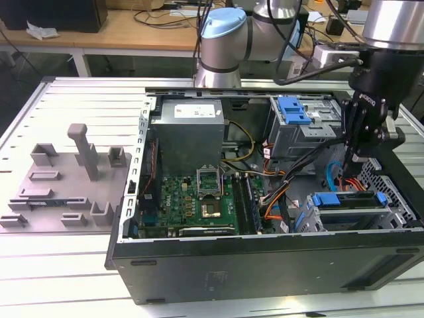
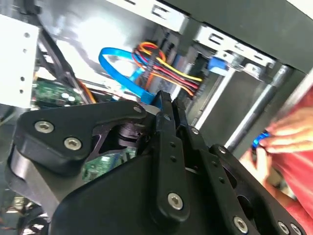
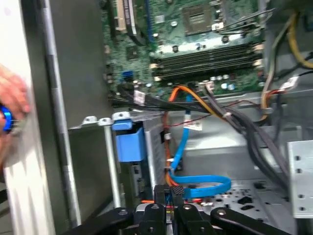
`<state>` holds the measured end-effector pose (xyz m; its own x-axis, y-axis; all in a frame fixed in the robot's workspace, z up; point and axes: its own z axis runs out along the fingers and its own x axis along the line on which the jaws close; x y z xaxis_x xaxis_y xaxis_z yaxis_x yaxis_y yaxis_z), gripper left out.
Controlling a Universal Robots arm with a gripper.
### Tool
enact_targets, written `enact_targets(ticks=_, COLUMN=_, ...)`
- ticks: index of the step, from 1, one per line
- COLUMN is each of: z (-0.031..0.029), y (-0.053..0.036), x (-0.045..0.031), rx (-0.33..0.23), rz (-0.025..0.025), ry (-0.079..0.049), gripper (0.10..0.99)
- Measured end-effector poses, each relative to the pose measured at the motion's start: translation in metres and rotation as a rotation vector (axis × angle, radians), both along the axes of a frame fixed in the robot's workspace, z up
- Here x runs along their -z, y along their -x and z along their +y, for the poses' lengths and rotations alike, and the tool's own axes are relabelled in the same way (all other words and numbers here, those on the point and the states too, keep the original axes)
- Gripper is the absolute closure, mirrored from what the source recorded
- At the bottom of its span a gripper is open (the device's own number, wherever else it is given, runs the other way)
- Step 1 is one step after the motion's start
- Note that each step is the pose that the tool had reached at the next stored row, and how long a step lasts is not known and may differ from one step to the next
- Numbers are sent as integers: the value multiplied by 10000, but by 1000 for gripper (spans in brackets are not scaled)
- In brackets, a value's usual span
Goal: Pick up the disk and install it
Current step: 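Insert the second disk wire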
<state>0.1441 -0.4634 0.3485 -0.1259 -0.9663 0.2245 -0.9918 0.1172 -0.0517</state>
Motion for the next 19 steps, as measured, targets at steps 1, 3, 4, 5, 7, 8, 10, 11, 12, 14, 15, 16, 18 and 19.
enact_targets(ticks=1, z=-11, y=1, x=1, rx=0, rz=-3, ry=-184, gripper=925)
enact_targets(ticks=3, z=-50, y=3, x=1, rx=1, rz=-18, ry=-679, gripper=925)
enact_targets(ticks=4, z=-69, y=4, x=0, rx=1, rz=-25, ry=-883, gripper=925)
enact_targets(ticks=5, z=-83, y=4, x=0, rx=1, rz=-27, ry=-1008, gripper=925)
enact_targets(ticks=7, z=-134, y=5, x=0, rx=2, rz=-28, ry=-1315, gripper=925)
enact_targets(ticks=8, z=-173, y=6, x=-1, rx=2, rz=-28, ry=-1498, gripper=925)
enact_targets(ticks=10, z=-246, y=6, x=-2, rx=2, rz=-30, ry=-1749, gripper=925)
enact_targets(ticks=11, z=-266, y=7, x=-2, rx=2, rz=-32, ry=-1813, gripper=925)
enact_targets(ticks=12, z=-292, y=7, x=-3, rx=2, rz=-37, ry=-1892, gripper=925)
enact_targets(ticks=14, z=-354, y=7, x=-8, rx=0, rz=-52, ry=-2056, gripper=925)
enact_targets(ticks=15, z=-382, y=6, x=-12, rx=0, rz=-52, ry=-2096, gripper=925)
enact_targets(ticks=16, z=-416, y=7, x=-19, rx=0, rz=-53, ry=-2116, gripper=925)
enact_targets(ticks=18, z=-470, y=6, x=-54, rx=0, rz=-53, ry=-2163, gripper=925)
enact_targets(ticks=19, z=-481, y=6, x=-70, rx=1, rz=-53, ry=-2178, gripper=925)
